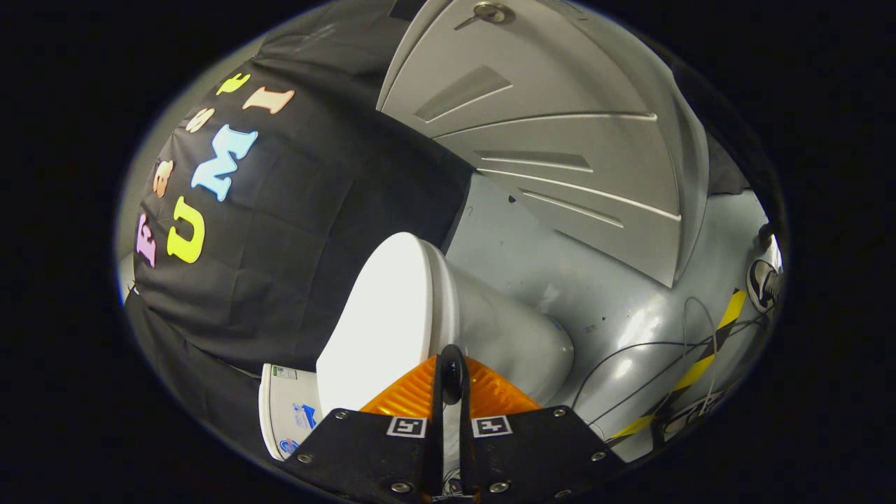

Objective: Open the toilet lid.

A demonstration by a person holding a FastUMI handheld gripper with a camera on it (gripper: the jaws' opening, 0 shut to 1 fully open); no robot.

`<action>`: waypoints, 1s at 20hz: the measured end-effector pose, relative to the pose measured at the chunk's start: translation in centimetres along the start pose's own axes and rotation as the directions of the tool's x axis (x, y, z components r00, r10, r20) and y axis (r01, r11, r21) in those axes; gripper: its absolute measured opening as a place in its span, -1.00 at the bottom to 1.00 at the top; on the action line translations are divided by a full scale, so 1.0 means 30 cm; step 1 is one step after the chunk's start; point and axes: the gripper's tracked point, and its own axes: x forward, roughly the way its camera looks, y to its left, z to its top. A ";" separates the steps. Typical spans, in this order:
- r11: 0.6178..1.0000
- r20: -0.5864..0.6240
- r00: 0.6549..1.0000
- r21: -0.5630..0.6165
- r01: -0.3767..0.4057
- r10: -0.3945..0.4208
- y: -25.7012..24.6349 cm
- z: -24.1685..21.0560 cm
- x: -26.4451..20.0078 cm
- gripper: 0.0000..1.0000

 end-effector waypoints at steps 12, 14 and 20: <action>0.998 0.024 1.000 -0.068 0.004 -0.003 0.065 0.015 -0.040 -0.93; 0.996 0.022 1.000 -0.094 0.012 -0.010 0.083 0.017 -0.051 -0.94; 0.985 0.048 0.998 -0.167 0.035 -0.027 0.150 0.044 -0.093 -0.93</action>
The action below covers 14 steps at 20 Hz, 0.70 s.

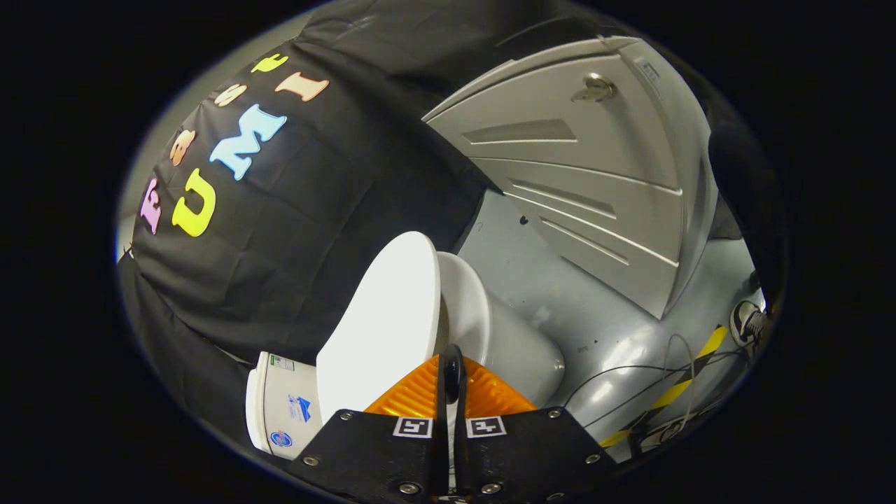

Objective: Open the toilet lid.

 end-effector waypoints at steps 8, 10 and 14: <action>0.996 0.039 0.999 -0.094 -0.006 0.010 0.123 0.061 -0.078 -0.93; 0.991 0.045 0.999 -0.136 -0.003 0.010 0.147 0.069 -0.094 -0.93; 0.986 0.066 0.998 -0.165 -0.012 0.023 0.212 0.092 -0.133 -0.93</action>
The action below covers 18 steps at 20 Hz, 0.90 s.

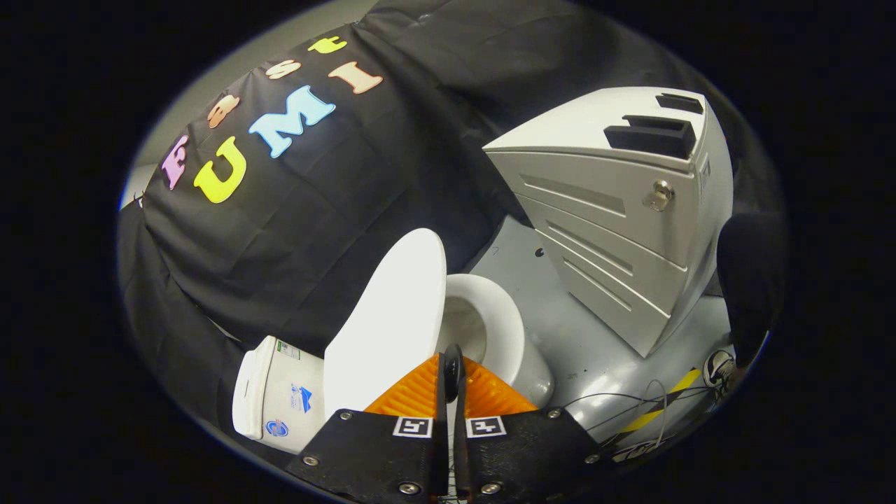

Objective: Open the toilet lid.

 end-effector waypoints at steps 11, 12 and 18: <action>0.981 0.110 0.993 -0.191 -0.029 0.051 0.223 0.096 -0.106 -0.94; 0.979 0.119 0.992 -0.201 -0.022 0.047 0.236 0.099 -0.112 -0.94; 0.939 0.172 0.982 -0.343 -0.009 0.073 0.332 0.111 -0.159 -0.94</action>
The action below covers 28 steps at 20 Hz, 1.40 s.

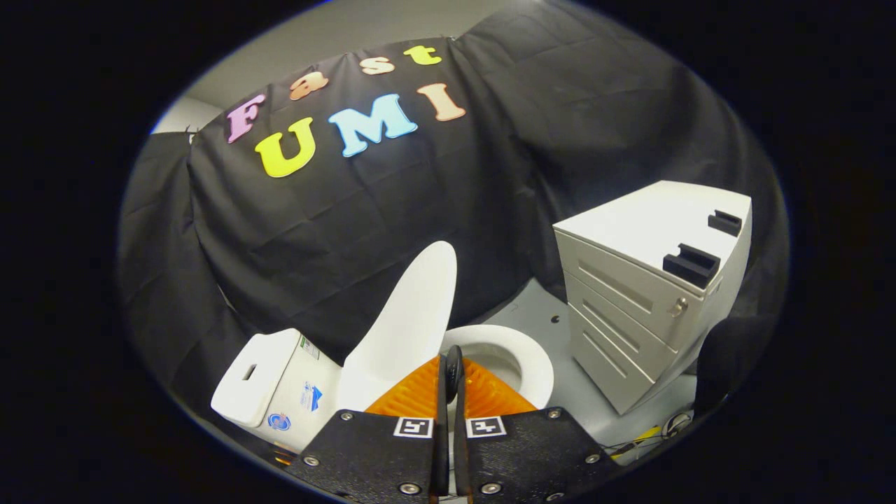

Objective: Open the toilet lid.

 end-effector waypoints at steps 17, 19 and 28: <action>0.921 0.124 0.988 -0.388 -0.040 0.095 0.293 0.122 -0.097 -0.94; 0.901 0.138 0.985 -0.432 -0.036 0.105 0.330 0.134 -0.108 -0.94; 0.830 0.162 0.976 -0.557 -0.030 0.144 0.562 0.166 -0.160 -0.94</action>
